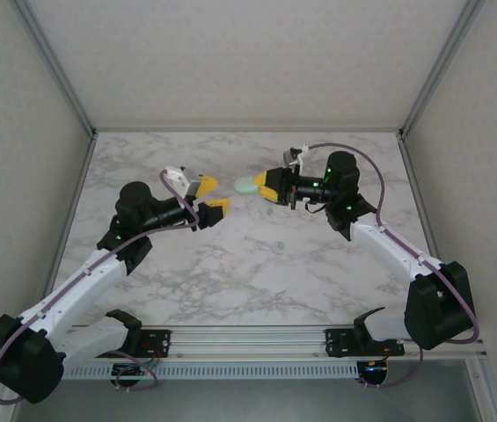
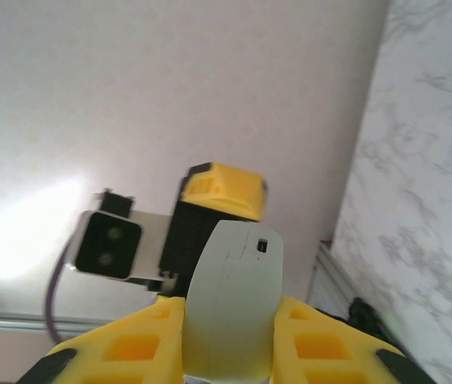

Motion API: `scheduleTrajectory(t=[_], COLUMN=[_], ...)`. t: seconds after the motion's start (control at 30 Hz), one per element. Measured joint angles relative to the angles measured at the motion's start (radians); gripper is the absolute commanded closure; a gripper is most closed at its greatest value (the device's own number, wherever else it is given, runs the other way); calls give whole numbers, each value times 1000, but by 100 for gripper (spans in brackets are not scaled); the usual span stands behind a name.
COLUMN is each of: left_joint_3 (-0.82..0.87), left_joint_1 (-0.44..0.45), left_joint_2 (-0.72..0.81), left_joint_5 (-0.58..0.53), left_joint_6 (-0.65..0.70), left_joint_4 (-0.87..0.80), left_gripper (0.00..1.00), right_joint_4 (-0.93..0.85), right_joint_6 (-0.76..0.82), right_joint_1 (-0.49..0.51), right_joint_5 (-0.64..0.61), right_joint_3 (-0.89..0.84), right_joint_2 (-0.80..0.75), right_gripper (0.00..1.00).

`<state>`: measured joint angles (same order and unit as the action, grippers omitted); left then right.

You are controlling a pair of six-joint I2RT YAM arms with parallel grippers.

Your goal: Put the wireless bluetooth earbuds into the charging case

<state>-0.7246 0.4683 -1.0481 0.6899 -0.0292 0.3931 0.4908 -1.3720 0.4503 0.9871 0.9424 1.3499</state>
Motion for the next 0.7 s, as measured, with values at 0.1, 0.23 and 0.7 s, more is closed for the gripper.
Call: scheduleTrajectory(t=[0.1,0.23,0.7], left_joint_3=[-4,-34,-139], left_joint_1=[0,5,47], left_joint_2=[-44,-109,-146], left_joint_5=[32,72,154], left_joint_6=[-50,-100,-42], left_joint_4=[93,183,195], left_gripper=[33,35,53], right_joint_4=[101,165,325], right_joint_6=[-92,-163,-324], right_joint_1=[6,28,54], right_joint_5=[5,10,10], right_joint_3=[0,4,27], right_joint_2=[0,0,23], right_gripper=[81,81,81])
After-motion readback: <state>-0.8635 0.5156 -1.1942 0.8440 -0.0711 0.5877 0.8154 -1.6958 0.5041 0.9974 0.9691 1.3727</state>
